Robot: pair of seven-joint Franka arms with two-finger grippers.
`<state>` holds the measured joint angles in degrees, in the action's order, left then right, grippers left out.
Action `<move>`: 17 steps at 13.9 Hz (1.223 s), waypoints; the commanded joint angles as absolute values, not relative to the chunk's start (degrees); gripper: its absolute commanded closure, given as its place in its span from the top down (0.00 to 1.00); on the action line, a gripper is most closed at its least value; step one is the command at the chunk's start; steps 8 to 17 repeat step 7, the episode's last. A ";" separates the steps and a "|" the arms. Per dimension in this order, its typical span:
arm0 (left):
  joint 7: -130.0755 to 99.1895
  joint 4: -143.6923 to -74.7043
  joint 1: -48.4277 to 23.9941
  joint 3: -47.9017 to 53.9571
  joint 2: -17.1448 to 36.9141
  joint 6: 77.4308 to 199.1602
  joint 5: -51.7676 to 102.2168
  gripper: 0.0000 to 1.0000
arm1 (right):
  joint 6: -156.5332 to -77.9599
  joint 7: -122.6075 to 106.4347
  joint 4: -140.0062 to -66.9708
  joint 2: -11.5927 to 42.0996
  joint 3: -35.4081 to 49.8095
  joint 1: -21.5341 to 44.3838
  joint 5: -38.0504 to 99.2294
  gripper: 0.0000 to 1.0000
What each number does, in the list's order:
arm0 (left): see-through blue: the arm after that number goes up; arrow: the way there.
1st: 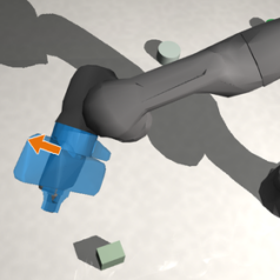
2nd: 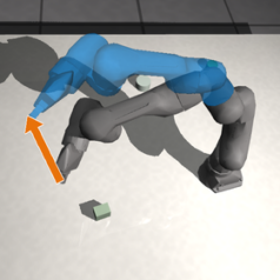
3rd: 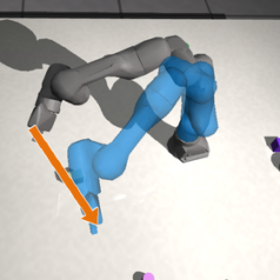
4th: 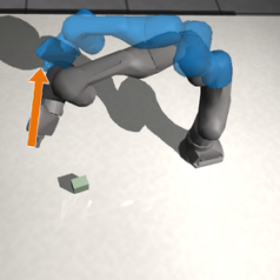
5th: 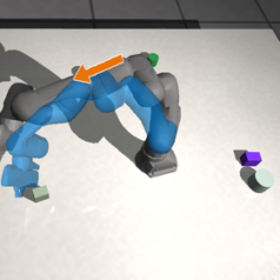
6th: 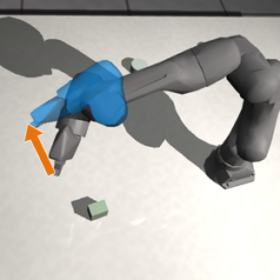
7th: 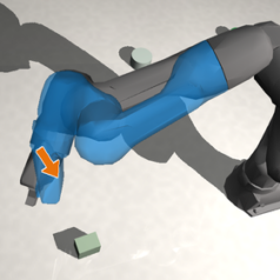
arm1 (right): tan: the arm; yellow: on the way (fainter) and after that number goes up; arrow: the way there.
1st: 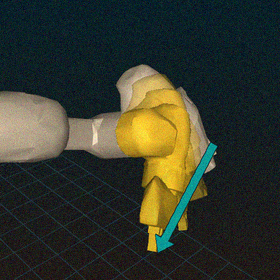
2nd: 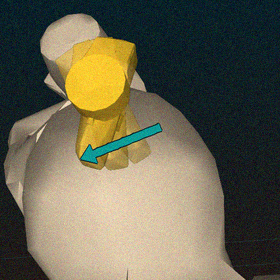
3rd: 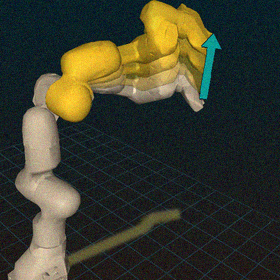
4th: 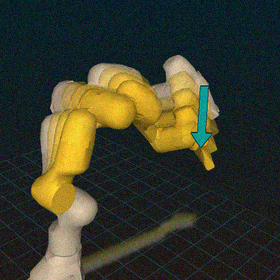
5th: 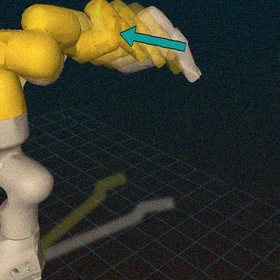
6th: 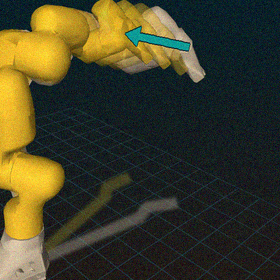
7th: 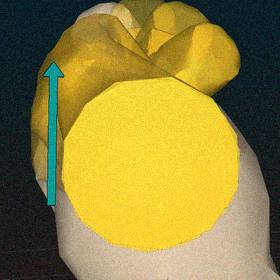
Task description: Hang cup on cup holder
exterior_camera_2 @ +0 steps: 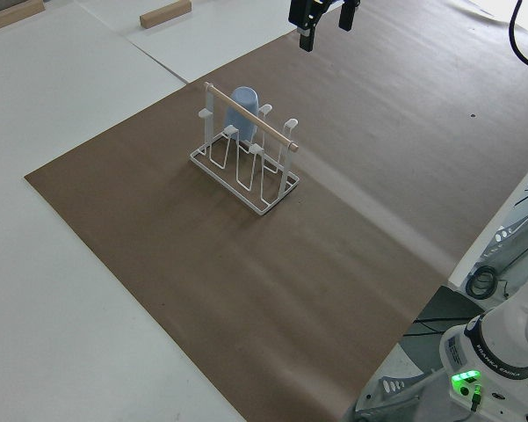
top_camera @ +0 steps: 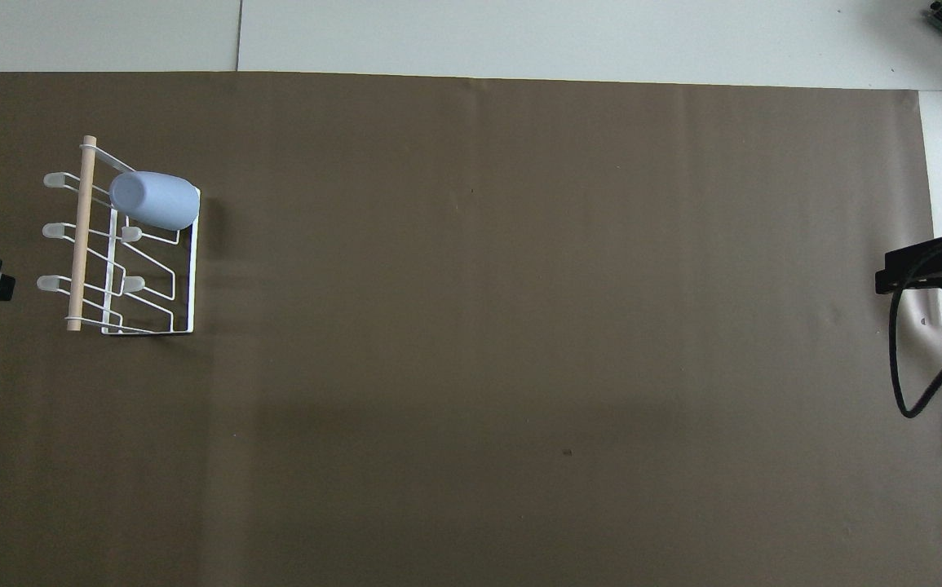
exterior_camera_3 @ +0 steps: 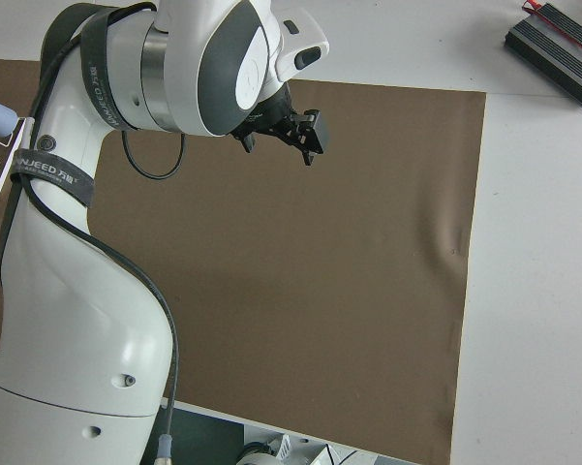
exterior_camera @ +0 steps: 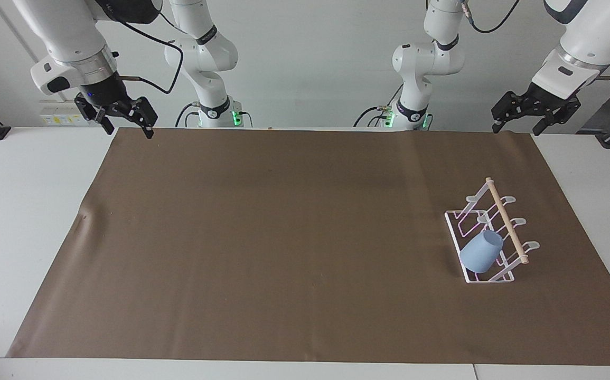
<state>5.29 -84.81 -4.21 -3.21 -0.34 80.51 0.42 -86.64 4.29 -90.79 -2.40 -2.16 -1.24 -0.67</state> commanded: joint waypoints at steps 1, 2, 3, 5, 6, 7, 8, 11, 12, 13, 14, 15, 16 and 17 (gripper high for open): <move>2.29 -88.59 -5.01 -3.60 -2.98 82.62 0.88 1.00 | -88.15 4.83 -93.16 -4.13 -1.58 -1.85 -2.02 1.00; 2.55 -89.38 -5.01 -3.60 -3.25 82.79 0.88 1.00 | -88.15 4.75 -93.16 -4.13 -1.58 -1.85 -2.02 1.00; 2.64 -89.47 -5.01 -3.60 -3.25 82.79 0.88 1.00 | -88.07 4.66 -93.16 -4.04 -1.67 -1.85 -2.02 1.00; 2.72 -89.47 -5.01 -3.60 -3.34 82.79 0.88 1.00 | -87.28 4.40 -91.59 -2.90 -1.67 -2.37 -1.94 1.00; 2.64 -89.47 -5.01 -3.60 -3.34 82.71 0.88 1.00 | -86.84 4.39 -91.32 -2.47 -2.02 -2.37 -1.50 1.00; 2.72 -89.47 -5.01 -3.60 -3.34 82.62 0.88 1.00 | -86.66 4.39 -91.32 -2.46 -2.02 -2.37 -1.32 1.00; 2.72 -89.47 -5.01 -3.60 -3.34 82.62 0.88 1.00 | -86.66 4.39 -91.32 -2.46 -2.02 -2.37 -1.32 1.00; 2.72 -89.47 -5.01 -3.60 -3.34 82.62 0.88 1.00 | -86.66 4.39 -91.32 -2.46 -2.02 -2.37 -1.32 1.00; 2.72 -89.47 -5.01 -3.60 -3.34 82.62 0.88 1.00 | -86.66 4.39 -91.32 -2.46 -2.02 -2.37 -1.32 1.00; 2.72 -89.47 -5.01 -3.60 -3.34 82.62 0.88 1.00 | -86.66 4.39 -91.32 -2.46 -2.02 -2.37 -1.32 1.00; 2.72 -89.47 -5.01 -3.60 -3.34 82.62 0.88 1.00 | -86.66 4.39 -91.32 -2.46 -2.02 -2.37 -1.32 1.00; 2.72 -89.47 -5.01 -3.60 -3.34 82.62 0.88 1.00 | -86.66 4.39 -91.32 -2.46 -2.02 -2.37 -1.32 1.00; 2.72 -89.47 -5.01 -3.60 -3.34 82.62 0.88 1.00 | -86.66 4.39 -91.32 -2.46 -2.02 -2.37 -1.32 1.00; 2.72 -89.47 -5.01 -3.60 -3.34 82.62 0.88 1.00 | -86.66 4.39 -91.32 -2.46 -2.02 -2.37 -1.32 1.00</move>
